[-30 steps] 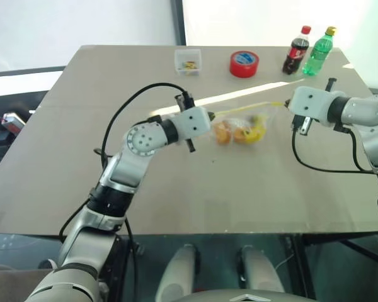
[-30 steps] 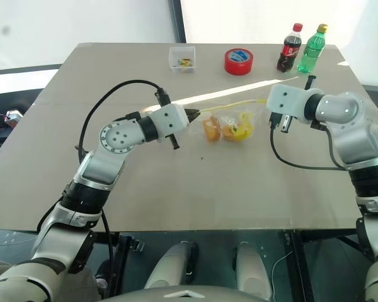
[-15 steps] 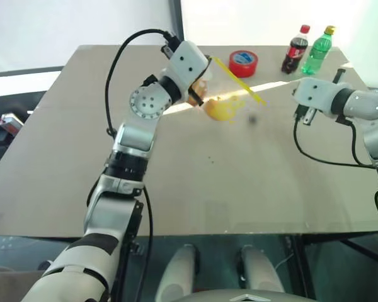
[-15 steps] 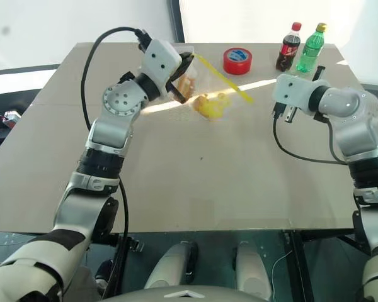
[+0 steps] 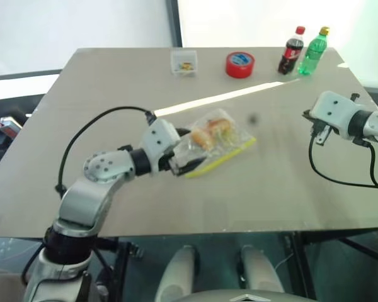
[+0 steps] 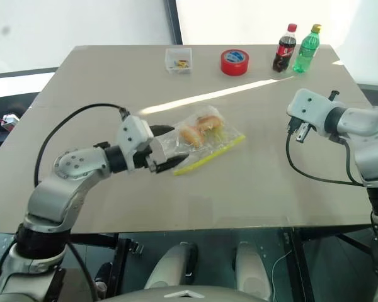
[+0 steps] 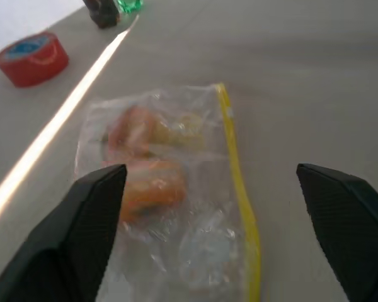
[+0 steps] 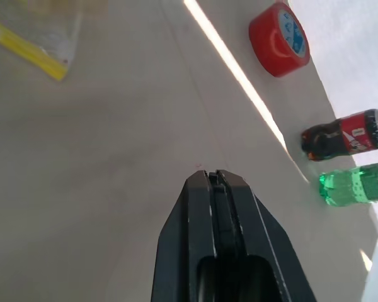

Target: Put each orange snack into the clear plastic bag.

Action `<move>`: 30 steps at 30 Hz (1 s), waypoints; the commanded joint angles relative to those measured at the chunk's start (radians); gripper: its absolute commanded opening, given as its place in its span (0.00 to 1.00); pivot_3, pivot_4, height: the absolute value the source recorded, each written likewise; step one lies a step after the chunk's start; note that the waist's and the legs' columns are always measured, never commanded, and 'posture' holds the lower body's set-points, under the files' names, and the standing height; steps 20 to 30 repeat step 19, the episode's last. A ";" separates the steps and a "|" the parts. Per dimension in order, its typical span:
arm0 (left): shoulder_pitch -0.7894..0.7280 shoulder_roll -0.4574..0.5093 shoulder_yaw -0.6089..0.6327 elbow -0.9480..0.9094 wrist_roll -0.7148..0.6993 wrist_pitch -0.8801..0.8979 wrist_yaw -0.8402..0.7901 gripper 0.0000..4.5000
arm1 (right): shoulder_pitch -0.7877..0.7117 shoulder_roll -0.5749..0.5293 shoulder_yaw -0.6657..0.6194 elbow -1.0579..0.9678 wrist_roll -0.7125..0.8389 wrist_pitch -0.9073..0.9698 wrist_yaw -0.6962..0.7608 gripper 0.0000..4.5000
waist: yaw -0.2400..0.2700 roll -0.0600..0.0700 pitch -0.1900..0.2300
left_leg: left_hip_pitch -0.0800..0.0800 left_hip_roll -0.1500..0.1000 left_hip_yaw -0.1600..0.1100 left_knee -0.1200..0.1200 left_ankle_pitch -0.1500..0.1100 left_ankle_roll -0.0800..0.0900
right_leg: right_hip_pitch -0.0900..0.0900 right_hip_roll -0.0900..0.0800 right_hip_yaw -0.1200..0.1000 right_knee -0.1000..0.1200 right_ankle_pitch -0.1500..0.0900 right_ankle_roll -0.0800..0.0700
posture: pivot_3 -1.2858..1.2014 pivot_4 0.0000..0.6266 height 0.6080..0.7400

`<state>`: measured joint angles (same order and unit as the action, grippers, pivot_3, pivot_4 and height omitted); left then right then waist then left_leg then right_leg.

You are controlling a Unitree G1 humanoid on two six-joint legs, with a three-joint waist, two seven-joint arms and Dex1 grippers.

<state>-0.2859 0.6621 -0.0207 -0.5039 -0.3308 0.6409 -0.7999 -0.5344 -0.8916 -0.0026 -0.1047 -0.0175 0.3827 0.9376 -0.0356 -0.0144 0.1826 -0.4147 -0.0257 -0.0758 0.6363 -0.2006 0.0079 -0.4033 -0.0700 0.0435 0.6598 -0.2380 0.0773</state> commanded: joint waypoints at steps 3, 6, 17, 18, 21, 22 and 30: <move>0.134 -0.023 0.256 -0.110 -0.219 0.135 0.044 0.99 | 0.184 0.002 -0.185 -0.214 0.333 0.212 0.141 0.00 | 0.003 0.000 0.000 | -0.001 0.002 -0.004 0.001 0.000 0.000 | 0.001 0.000 -0.001 -0.001 0.000 0.000 | 0.52 0.24 1.00; 0.269 0.025 0.321 -0.157 -0.252 0.146 0.012 0.99 | 0.286 -0.003 -0.275 -0.235 0.456 0.293 0.170 0.00 | 0.002 0.000 0.000 | 0.000 0.001 -0.003 0.000 0.000 0.000 | 0.001 0.000 -0.001 -0.001 0.000 0.000 | 0.52 0.24 1.00; 0.422 0.072 0.515 -0.197 -0.427 0.206 0.040 0.99 | 0.523 -0.028 -0.425 -0.202 0.553 0.220 0.235 0.00 | 0.023 0.000 -0.001 | 0.002 0.003 0.001 0.002 0.000 0.000 | 0.005 0.000 -0.001 -0.004 -0.003 -0.004 | 0.52 0.24 1.00; 0.421 0.077 0.518 -0.195 -0.435 0.207 0.044 0.99 | 0.525 -0.031 -0.425 -0.198 0.553 0.215 0.236 0.00 | 0.023 0.000 -0.001 | 0.002 0.003 0.001 0.002 0.000 0.000 | 0.005 0.000 -0.002 -0.004 -0.003 -0.004 | 0.52 0.24 1.00; 0.422 0.082 0.519 -0.195 -0.439 0.207 0.047 0.99 | 0.527 -0.034 -0.424 -0.195 0.555 0.213 0.236 0.00 | 0.023 0.000 -0.001 | 0.002 0.003 0.001 0.002 0.000 0.000 | 0.005 0.000 -0.002 -0.004 -0.003 -0.004 | 0.52 0.24 1.00; 0.422 0.082 0.519 -0.195 -0.439 0.207 0.047 0.99 | 0.527 -0.034 -0.424 -0.195 0.555 0.213 0.236 0.00 | 0.023 0.000 -0.001 | 0.002 0.003 0.001 0.002 0.000 0.000 | 0.005 0.000 -0.002 -0.004 -0.003 -0.004 | 0.52 0.24 1.00; 0.422 0.082 0.519 -0.195 -0.439 0.207 0.047 0.99 | 0.527 -0.034 -0.424 -0.195 0.555 0.213 0.236 0.00 | 0.023 0.000 -0.001 | 0.002 0.003 0.001 0.002 0.000 0.000 | 0.005 0.000 -0.002 -0.004 -0.003 -0.004 | 0.52 0.24 1.00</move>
